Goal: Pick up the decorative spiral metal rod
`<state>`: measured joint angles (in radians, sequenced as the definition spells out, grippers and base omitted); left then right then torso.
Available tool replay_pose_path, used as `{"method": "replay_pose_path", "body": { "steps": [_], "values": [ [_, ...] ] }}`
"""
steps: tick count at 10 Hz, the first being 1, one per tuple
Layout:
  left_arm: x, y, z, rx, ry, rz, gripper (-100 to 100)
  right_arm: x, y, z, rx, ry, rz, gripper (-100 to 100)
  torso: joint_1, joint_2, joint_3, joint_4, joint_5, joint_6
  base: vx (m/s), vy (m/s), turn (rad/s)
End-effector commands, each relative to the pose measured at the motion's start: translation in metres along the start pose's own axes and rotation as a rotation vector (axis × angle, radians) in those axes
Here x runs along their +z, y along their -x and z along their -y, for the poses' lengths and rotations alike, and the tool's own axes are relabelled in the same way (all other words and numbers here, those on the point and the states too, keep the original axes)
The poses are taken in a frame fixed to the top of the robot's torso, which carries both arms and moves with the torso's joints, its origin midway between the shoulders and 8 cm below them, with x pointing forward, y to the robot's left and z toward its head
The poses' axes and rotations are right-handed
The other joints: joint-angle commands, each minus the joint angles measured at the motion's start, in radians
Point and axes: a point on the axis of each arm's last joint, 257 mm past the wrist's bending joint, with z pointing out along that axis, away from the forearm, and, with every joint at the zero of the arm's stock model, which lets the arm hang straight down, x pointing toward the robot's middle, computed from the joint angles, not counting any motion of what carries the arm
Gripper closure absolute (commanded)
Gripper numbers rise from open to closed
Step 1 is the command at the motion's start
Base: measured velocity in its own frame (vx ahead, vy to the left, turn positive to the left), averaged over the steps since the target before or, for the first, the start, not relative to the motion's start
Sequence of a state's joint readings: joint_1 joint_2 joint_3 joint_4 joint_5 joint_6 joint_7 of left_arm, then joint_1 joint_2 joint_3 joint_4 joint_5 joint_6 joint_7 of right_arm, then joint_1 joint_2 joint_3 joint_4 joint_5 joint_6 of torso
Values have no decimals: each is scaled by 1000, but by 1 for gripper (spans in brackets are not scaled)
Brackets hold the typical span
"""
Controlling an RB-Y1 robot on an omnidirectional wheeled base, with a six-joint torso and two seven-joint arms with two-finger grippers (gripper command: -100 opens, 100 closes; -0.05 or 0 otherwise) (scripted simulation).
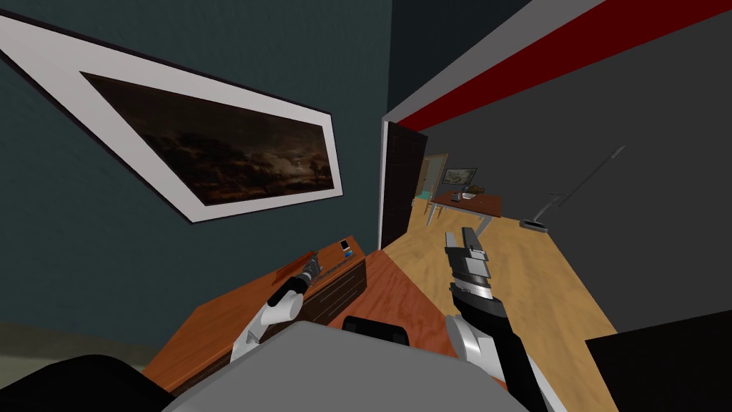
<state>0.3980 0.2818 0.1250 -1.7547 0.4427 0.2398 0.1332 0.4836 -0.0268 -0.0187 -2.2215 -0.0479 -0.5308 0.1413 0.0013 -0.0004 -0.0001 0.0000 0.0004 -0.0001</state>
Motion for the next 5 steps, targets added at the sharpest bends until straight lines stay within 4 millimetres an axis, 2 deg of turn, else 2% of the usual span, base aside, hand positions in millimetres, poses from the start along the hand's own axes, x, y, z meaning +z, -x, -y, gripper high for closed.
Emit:
{"method": "replay_pose_path", "body": {
  "steps": [1, 4, 5],
  "values": [
    [5, 15, -19, -26, 67, 23, -100, 0, 0, 0, 0, 0, 0, 0, 0, 0, 0, 0, 0, 0, 1, 25, -73],
    [8, 37, -50, -56, 155, 65, -100, 0, 0, 0, 0, 0, 0, 0, 0, 0, 0, 0, 0, 0, 3, 22, -57],
    [8, 39, -53, -57, 161, 69, -100, 0, 0, 0, 0, 0, 0, 0, 0, 0, 0, 0, 0, 0, 2, 9, 1]
  ]
}}
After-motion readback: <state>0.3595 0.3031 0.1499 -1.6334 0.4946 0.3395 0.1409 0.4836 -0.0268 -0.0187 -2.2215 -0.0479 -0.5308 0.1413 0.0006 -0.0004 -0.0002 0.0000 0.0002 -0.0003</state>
